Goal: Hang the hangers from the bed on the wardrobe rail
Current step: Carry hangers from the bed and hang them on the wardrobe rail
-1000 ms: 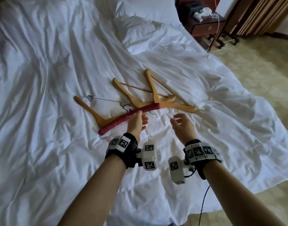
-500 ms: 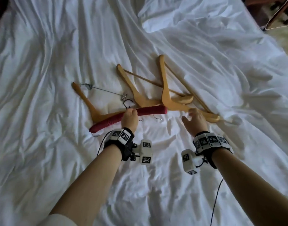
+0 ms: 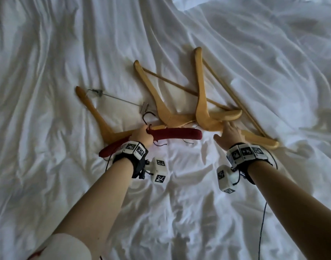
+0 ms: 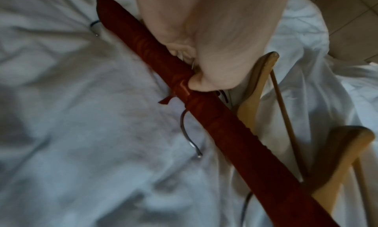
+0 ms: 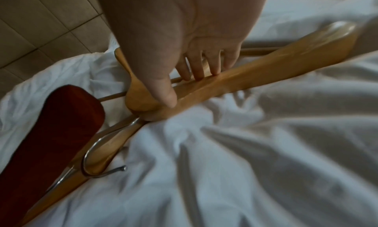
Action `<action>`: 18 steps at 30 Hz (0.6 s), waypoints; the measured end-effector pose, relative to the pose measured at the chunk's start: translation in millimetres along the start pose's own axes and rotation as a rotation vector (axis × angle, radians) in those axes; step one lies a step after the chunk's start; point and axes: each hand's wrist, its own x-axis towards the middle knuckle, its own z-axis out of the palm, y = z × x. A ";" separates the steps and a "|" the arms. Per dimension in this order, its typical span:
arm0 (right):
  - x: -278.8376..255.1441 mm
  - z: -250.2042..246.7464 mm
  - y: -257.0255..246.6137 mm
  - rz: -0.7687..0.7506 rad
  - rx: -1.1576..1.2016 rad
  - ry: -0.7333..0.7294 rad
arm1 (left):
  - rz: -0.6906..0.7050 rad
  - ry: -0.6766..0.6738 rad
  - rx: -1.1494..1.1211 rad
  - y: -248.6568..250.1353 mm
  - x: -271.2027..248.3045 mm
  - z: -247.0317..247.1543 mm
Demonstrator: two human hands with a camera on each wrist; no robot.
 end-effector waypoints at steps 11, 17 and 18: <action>18.4 12.7 -18.4 0.039 -0.219 -0.164 | -0.053 -0.166 -0.037 -26.4 -9.0 21.2; 8.7 27.5 -13.3 -0.029 -0.125 -0.265 | -0.124 -0.089 -0.269 -40.3 -11.7 23.2; 5.8 27.4 -13.2 -0.038 -0.108 -0.256 | -0.137 -0.059 -0.282 -41.8 -11.8 21.2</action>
